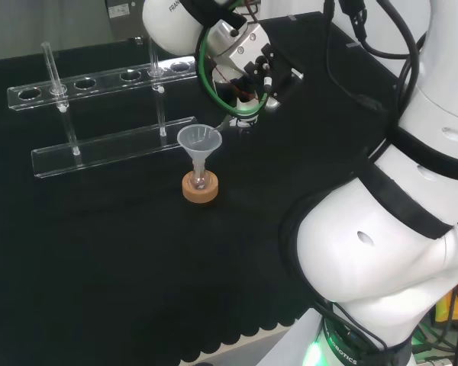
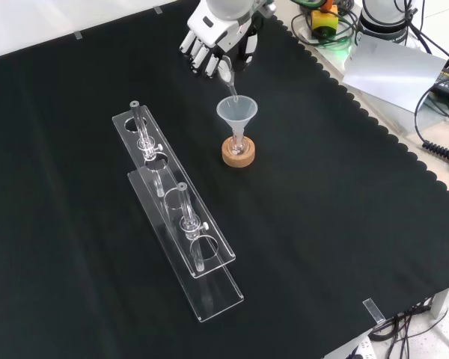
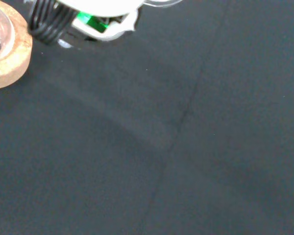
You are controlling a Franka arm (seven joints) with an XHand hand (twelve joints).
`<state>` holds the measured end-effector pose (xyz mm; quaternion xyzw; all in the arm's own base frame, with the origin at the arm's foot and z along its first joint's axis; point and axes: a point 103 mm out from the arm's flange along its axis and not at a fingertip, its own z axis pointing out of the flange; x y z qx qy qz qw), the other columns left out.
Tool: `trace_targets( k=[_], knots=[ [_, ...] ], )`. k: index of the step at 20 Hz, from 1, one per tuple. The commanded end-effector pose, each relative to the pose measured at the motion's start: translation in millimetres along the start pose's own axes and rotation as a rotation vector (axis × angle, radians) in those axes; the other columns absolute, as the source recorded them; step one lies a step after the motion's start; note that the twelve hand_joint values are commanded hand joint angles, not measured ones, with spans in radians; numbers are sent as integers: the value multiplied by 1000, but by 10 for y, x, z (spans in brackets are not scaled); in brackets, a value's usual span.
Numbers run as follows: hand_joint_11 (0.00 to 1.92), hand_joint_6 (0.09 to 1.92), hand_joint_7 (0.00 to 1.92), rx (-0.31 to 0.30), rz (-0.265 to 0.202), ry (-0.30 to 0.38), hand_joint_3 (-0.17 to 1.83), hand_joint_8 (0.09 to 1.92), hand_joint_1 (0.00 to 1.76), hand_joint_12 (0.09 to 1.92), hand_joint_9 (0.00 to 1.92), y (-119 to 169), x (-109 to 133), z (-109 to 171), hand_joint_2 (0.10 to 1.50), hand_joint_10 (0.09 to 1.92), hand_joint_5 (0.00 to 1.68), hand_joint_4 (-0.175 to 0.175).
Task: Pour all the NaCl from the weighing funnel into the round-bottom flask.
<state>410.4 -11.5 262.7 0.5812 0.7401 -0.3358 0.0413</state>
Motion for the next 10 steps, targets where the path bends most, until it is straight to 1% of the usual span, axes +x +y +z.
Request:
trace_targets(
  k=[1,10],
  knots=[
    [482,961,552,15,-3,-33,712,664,1082,1276,794,19,15,-28,698,491,1120,175],
    [478,961,549,31,-7,-82,710,664,1082,1276,792,38,16,-114,699,491,1120,175]
  ],
)
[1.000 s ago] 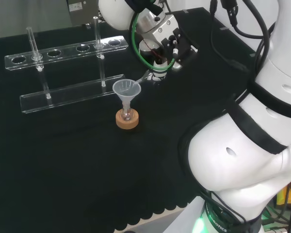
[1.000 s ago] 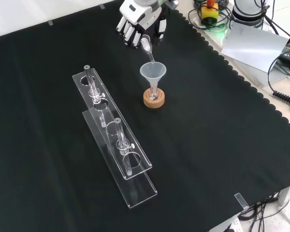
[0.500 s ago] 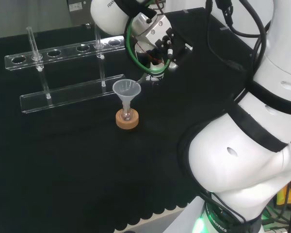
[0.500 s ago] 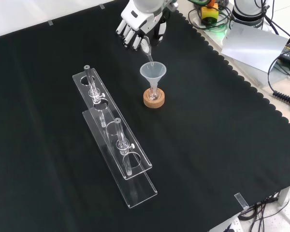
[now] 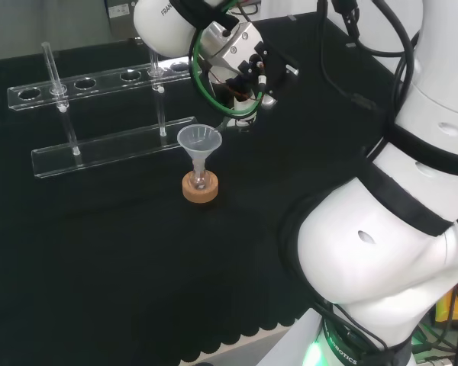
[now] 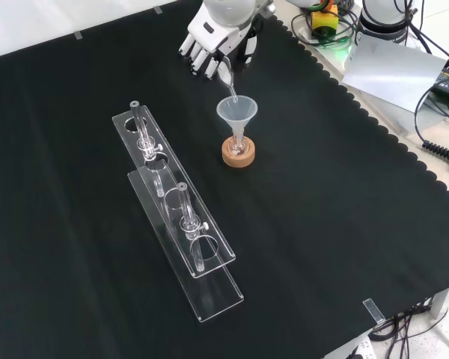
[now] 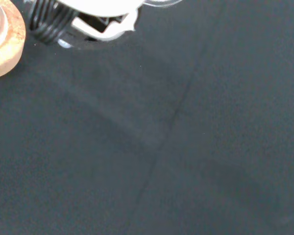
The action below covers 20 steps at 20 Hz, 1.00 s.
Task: Pour all the NaCl from the weighing funnel into the round-bottom flask.
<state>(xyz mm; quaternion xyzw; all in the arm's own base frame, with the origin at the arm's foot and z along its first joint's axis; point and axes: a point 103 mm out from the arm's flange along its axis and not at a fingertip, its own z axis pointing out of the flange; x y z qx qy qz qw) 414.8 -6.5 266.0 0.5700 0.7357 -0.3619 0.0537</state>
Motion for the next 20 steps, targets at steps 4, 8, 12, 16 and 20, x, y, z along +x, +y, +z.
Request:
trace_targets(
  k=[4,8,12,16,20],
  knots=[
    [476,960,547,27,4,-50,709,663,1082,1277,791,23,10,-69,699,491,1120,175],
    [476,960,542,48,5,-64,709,662,1082,1278,787,38,17,-108,699,490,1120,175],
    [474,960,539,64,2,-106,708,661,1082,1278,784,48,39,-158,700,490,1120,175],
    [473,961,535,71,1,-114,707,660,1081,1278,782,53,46,-182,701,490,1119,175],
    [472,963,534,73,1,-127,706,660,1081,1279,783,46,47,-190,702,491,1118,175]
  ],
)
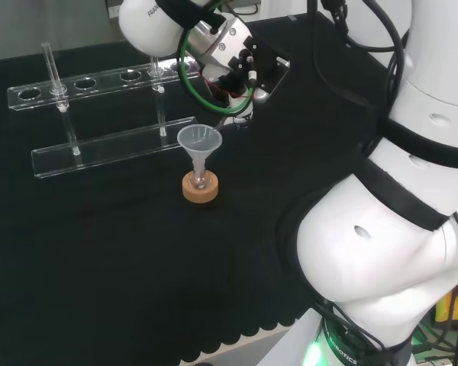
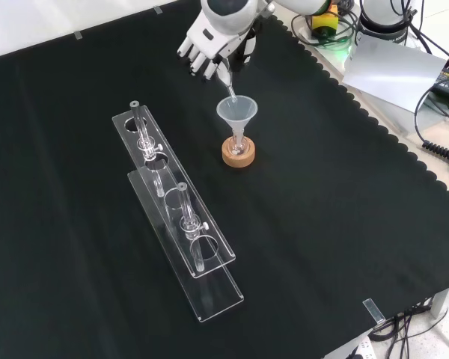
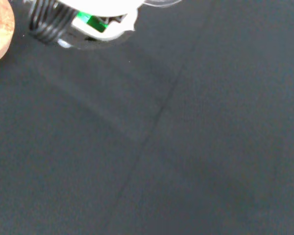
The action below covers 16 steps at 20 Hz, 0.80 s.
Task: Pour all the NaCl from the weighing funnel into the round-bottom flask.
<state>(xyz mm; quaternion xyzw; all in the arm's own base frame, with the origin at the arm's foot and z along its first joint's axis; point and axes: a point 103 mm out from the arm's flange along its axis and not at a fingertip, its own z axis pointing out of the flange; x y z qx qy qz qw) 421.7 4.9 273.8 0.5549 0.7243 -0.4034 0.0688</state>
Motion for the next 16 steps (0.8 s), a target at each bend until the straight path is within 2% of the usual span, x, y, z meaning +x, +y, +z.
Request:
trace_targets(
  k=[1,16],
  knots=[
    [472,964,533,22,3,-49,706,660,1081,1279,783,6,16,-47,702,491,1117,175],
    [470,967,529,28,14,-127,705,661,1080,1279,780,-21,63,-140,704,493,1115,175]
  ],
)
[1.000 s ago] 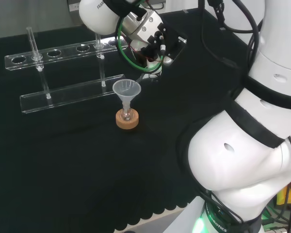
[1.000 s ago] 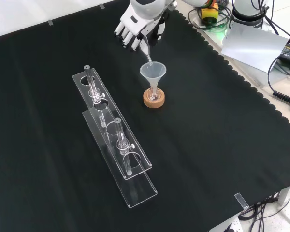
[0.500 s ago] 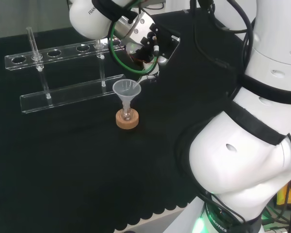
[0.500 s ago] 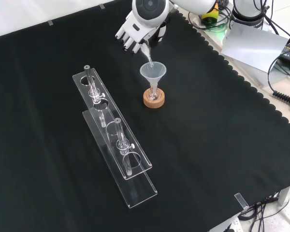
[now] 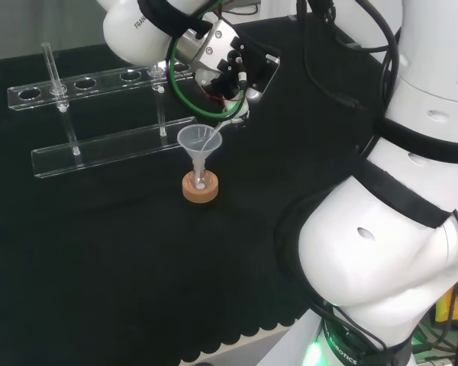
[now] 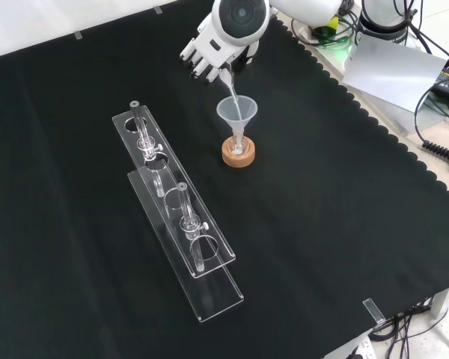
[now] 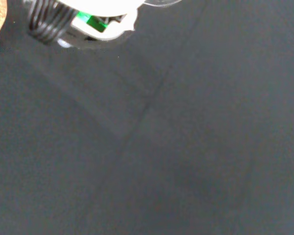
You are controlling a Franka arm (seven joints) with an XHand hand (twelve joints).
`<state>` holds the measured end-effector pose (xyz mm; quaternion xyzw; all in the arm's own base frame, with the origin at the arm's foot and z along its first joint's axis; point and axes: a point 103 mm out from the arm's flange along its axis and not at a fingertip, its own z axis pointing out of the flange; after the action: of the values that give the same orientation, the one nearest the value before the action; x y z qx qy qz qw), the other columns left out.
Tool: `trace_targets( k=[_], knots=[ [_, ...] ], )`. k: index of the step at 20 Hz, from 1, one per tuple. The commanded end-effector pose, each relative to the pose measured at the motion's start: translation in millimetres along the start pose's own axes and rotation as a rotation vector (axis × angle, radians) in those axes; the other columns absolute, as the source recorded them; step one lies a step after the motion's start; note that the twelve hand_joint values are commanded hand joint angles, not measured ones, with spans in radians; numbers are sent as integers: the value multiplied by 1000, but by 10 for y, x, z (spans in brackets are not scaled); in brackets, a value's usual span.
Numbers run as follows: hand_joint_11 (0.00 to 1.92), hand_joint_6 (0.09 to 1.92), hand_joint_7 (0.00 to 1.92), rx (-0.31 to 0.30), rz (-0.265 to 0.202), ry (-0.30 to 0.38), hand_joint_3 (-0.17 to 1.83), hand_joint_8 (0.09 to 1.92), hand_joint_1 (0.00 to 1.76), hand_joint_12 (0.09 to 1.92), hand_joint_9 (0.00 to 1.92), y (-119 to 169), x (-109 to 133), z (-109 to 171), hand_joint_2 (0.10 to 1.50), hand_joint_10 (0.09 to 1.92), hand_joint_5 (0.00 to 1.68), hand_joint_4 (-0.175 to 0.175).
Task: Pour all the NaCl from the weighing funnel into the round-bottom flask.
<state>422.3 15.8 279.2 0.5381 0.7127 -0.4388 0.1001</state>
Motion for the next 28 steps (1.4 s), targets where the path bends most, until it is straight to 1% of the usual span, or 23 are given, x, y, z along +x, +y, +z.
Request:
trace_targets(
  k=[1,6,12,18,28],
  knots=[
    [469,968,528,7,6,-36,705,660,1080,1279,780,-7,15,-38,704,493,1115,175],
    [468,969,523,26,15,-35,705,659,1079,1280,777,-7,43,-73,705,493,1114,175],
    [467,972,516,46,18,-73,705,657,1078,1280,773,-6,62,-132,706,492,1112,175],
    [464,974,511,75,16,-90,704,656,1078,1280,769,6,92,-186,707,492,1110,175],
    [456,980,508,101,17,-123,703,656,1076,1281,763,19,130,-279,710,493,1106,175]
  ],
)
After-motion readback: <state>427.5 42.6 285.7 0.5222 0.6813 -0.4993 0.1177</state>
